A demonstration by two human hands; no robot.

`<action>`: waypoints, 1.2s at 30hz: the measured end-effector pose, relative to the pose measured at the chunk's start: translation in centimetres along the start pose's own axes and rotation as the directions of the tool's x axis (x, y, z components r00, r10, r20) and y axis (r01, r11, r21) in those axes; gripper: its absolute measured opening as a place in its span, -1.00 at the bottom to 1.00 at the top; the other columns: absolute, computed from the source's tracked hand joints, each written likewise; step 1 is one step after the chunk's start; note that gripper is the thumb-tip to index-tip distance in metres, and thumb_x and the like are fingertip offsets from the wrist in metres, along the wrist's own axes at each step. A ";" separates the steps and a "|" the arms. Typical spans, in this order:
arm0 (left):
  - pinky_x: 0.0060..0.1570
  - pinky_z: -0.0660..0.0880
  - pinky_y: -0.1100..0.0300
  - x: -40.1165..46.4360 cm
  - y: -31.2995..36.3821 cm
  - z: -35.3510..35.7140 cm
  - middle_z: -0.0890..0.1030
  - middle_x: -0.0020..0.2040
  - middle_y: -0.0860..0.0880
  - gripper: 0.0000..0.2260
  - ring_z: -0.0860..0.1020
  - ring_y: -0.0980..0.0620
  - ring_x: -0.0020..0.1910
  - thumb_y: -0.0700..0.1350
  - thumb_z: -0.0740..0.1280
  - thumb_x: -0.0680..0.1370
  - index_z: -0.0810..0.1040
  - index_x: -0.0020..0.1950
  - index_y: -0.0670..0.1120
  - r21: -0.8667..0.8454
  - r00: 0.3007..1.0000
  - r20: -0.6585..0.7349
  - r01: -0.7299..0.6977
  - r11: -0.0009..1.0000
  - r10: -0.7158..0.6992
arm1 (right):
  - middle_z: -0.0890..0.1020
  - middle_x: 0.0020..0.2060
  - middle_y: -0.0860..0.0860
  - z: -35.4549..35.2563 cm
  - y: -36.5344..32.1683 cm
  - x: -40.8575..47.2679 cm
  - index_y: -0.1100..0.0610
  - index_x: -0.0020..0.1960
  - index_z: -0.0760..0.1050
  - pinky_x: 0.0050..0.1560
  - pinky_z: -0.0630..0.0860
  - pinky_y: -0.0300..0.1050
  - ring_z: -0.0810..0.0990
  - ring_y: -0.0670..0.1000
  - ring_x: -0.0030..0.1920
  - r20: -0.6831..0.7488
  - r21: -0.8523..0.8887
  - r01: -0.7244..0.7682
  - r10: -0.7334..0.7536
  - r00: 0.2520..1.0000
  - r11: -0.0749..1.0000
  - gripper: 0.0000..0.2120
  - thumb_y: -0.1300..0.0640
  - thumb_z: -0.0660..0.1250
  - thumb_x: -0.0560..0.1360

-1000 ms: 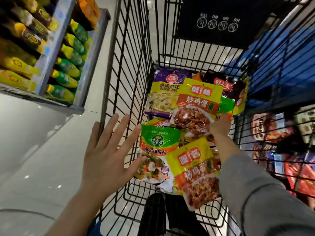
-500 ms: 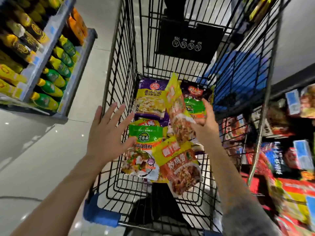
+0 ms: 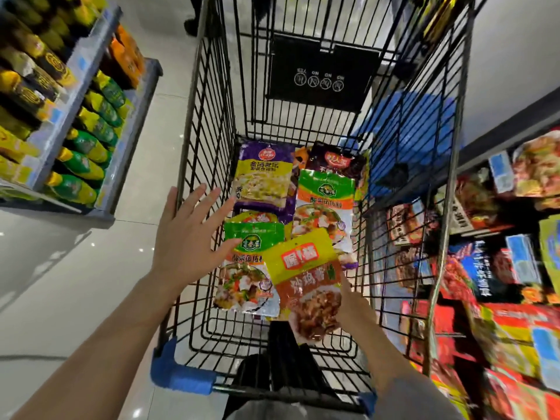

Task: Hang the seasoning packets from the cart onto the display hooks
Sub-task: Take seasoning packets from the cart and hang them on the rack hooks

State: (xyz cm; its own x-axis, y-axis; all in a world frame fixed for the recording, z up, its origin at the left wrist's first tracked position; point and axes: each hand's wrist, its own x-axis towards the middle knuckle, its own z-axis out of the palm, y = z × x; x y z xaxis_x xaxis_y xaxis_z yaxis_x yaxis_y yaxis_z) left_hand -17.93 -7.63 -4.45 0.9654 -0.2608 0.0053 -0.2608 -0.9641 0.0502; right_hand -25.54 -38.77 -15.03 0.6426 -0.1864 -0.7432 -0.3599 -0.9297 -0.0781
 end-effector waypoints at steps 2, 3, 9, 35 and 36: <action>0.46 0.00 -0.19 0.1 -0.1 0.2 0.49 0.35 -0.12 -0.41 0.35 -0.16 0.41 0.30 0.13 0.49 0.42 0.42 0.02 -0.012 0.999 -0.037 -0.014 1.000 0.014 | 0.45 0.19 0.12 0.4 0.0 1.5 -0.14 0.52 -0.21 -0.07 0.49 -0.01 0.52 0.16 0.11 0.011 0.049 -0.008 0.008 1.000 0.999 -0.16 0.19 0.27 0.48; 0.46 0.02 -0.20 0.1 -0.1 0.3 0.50 0.35 -0.12 -0.42 0.35 -0.15 0.41 0.29 0.15 0.49 0.43 0.41 0.01 -0.019 0.998 -0.057 -0.021 1.000 0.020 | 0.40 0.26 0.12 0.3 -0.2 2.2 -0.12 0.52 -0.17 0.03 0.49 0.01 0.47 0.17 0.19 -0.012 0.041 0.028 -0.028 1.000 0.999 -0.16 0.14 0.31 0.47; 0.46 0.05 -0.22 0.2 -0.3 0.7 0.48 0.37 -0.08 -0.45 0.32 -0.09 0.43 0.28 0.18 0.50 0.43 0.40 0.04 -0.032 0.995 -0.096 -0.017 0.999 0.014 | 0.11 0.50 0.10 -3.1 -4.4 9.1 -0.02 0.54 -0.04 0.38 0.27 0.15 0.11 0.17 0.48 -0.128 -0.135 0.279 -0.296 0.947 0.951 -0.28 0.12 0.29 0.51; 0.45 0.06 -0.20 0.1 -0.3 0.6 0.57 0.26 -0.06 -0.48 0.41 -0.10 0.35 0.24 0.26 0.49 0.52 0.34 -0.01 -0.055 0.996 -0.086 -0.004 0.998 -0.001 | 0.59 0.16 0.05 -4.8 -5.6 12.4 -0.05 0.31 0.44 0.07 0.46 -0.06 0.55 0.15 0.11 -0.039 -0.252 0.406 -0.428 0.903 0.878 -0.62 0.17 0.27 0.52; 0.46 0.04 -0.19 0.0 -0.2 0.5 0.57 0.26 -0.06 -0.48 0.42 -0.10 0.35 0.24 0.26 0.49 0.52 0.34 -0.01 -0.059 0.996 -0.089 -0.009 0.998 0.004 | 0.60 0.14 0.08 -4.5 -5.4 11.6 -0.04 0.35 0.39 0.07 0.47 -0.04 0.56 0.15 0.10 -0.045 -0.225 0.383 -0.402 0.914 0.896 -0.58 0.19 0.27 0.51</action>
State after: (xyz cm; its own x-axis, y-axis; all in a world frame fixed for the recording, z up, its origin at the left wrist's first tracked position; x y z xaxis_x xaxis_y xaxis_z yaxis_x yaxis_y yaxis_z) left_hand -17.84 -7.47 -4.99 0.9614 -0.2588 0.0939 -0.2683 -0.9572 0.1089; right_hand -13.09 -37.37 -20.23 0.7626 0.1895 -0.6185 0.0762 -0.9758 -0.2050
